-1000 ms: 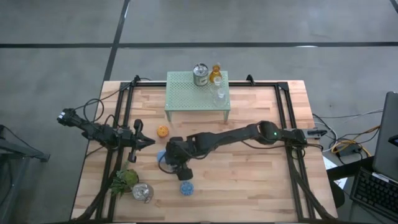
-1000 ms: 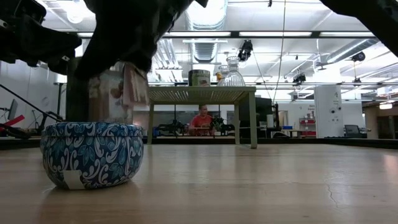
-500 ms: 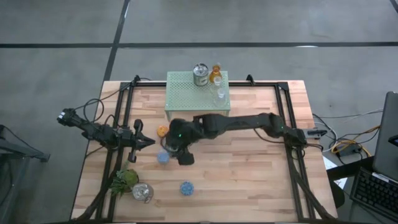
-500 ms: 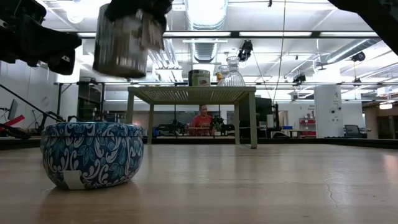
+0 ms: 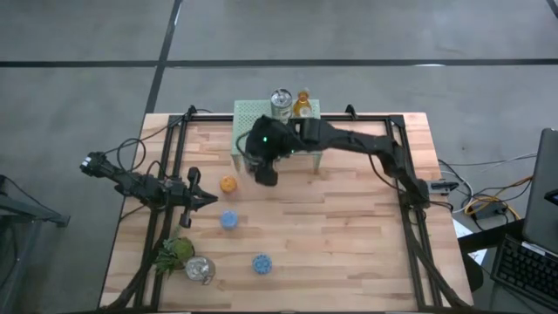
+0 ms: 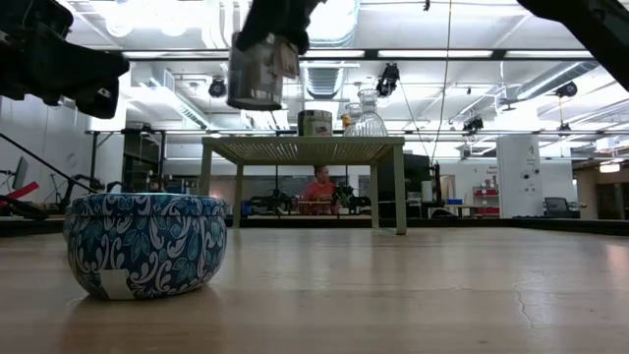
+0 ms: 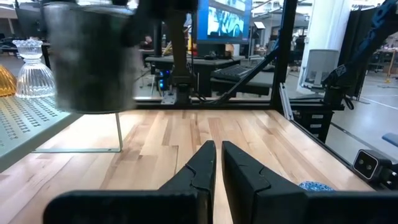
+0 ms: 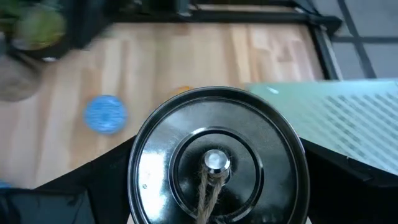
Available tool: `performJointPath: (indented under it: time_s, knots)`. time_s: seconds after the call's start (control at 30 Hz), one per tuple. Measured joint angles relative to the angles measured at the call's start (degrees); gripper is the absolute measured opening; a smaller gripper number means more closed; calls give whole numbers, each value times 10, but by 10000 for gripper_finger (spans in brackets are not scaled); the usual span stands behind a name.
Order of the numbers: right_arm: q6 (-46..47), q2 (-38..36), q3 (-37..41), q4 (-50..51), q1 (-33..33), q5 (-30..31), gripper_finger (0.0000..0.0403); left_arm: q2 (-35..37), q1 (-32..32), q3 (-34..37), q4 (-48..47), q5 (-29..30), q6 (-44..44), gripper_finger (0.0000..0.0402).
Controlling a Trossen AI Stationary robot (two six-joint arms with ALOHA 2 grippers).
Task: Pick & Place candle stick holders
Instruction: Put the top brown scented candle on the shelf
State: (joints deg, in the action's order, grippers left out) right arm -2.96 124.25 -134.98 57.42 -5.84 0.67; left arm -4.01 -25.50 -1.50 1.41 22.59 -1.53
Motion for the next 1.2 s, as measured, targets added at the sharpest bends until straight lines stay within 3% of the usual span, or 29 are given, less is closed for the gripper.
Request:
performJointPath:
  time_s: [0.53,1.2]
  knots:
    - [31,0,1,38,-112,11,344,0,0,0,0,0,0,30]
    - [37,1,22,55,-113,8,342,0,0,0,0,0,0,30]
